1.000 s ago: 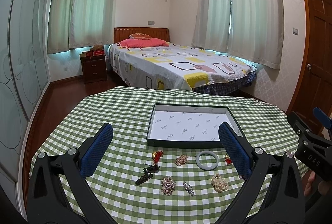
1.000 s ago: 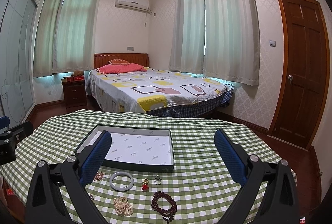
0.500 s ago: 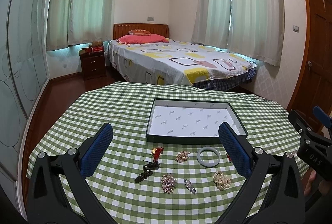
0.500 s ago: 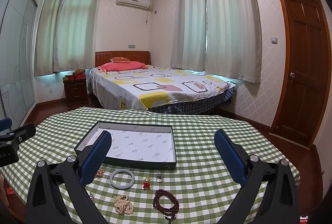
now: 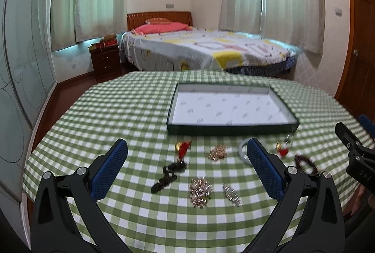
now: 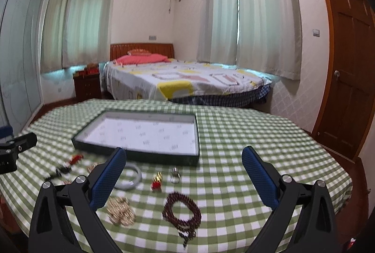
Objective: Organize jewelry
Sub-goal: 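Grasp the gold pearl brooch with left tool while right tool grasps the red bead bracelet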
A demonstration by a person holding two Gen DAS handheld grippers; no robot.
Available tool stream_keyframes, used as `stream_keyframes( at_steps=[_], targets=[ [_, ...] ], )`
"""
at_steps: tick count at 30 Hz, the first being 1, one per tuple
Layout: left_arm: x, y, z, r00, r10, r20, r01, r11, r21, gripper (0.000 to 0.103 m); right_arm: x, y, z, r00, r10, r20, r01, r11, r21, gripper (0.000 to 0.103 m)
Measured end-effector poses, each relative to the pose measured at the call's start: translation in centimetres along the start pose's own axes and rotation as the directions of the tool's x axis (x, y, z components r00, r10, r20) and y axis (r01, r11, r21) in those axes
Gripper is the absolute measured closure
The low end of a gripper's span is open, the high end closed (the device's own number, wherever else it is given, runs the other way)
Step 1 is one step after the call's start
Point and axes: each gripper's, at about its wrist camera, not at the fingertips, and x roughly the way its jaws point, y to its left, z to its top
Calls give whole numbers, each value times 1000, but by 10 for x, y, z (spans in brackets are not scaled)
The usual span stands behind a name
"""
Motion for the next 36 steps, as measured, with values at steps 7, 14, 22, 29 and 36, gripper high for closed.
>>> stream_keyframes(
  at_steps=[7,14,22,29,36],
  targets=[
    [36,-4,-28,995,19,-100,-16,1000,27,5,22,-2,-33,995,38,-91,-40,999,-17,6],
    [64,4,-41,978,-2,-210,-3,1000,-21,19,47,-11,-51,984,44,-173,-42,999,11,7],
    [73,2,-47,973,-5,-231,2,1000,-15,19,67,-9,-63,971,50,-235,-49,999,9,10],
    [79,-3,-52,964,-25,-264,21,1000,-18,26,79,-15,-68,957,69,-281,-60,997,42,40],
    [83,-8,-57,954,-44,-296,40,999,-20,43,79,-19,-69,956,91,-279,-76,995,64,40]
  ],
)
